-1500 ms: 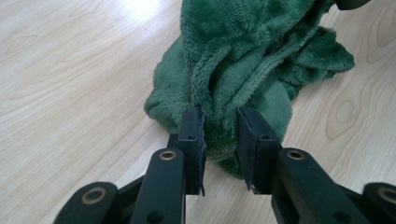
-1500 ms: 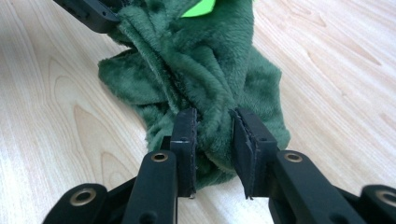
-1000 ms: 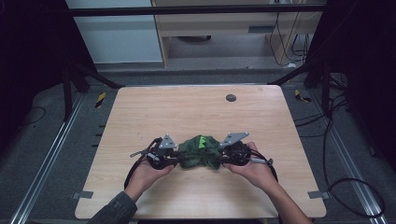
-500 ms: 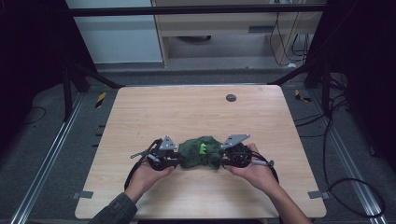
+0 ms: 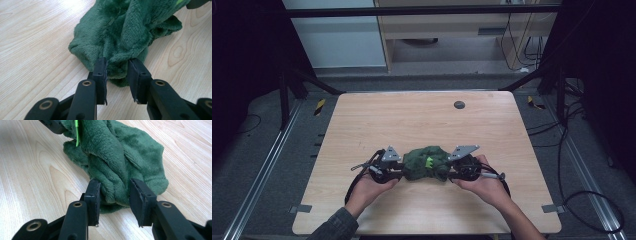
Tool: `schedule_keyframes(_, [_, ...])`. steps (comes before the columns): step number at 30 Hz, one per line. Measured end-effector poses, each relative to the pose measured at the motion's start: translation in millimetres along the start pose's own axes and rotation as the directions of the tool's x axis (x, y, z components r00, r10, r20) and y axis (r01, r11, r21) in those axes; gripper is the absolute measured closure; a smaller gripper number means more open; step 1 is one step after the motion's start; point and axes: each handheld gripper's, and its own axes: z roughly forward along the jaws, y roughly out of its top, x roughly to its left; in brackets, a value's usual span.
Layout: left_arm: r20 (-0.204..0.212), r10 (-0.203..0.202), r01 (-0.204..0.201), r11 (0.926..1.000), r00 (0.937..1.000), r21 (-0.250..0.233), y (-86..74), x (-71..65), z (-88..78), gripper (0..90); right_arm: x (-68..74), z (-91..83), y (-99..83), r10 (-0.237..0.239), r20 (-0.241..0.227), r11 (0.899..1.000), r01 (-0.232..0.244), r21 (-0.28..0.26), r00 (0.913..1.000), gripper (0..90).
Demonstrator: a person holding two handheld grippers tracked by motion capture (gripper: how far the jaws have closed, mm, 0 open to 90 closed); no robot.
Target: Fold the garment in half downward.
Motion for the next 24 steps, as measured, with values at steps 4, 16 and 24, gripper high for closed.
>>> schedule_keyframes(4, [0.001, 0.003, -0.003, 1.0, 1.0, 0.004, -1.2, -0.7, 1.1, 68.1, 0.9, 0.1, -0.9, 0.001, -0.001, 1.0, -0.001, 0.0, 1.0, 58.8])
schedule_keyframes(16, [-0.01, -0.005, 0.005, 1.0, 0.9999, 0.001, -5.8, -1.2, 1.5, 63.1, 3.2, 0.8, -4.3, 0.005, -0.001, 1.0, -0.005, 0.007, 1.0, 48.3])
schedule_keyframes(24, [-0.015, 0.003, -0.003, 1.0, 0.9999, 0.0, -7.0, -2.1, 0.0, 61.2, 6.6, 0.1, -5.4, 0.0, -0.005, 1.0, 0.0, 0.009, 1.0, 43.6])
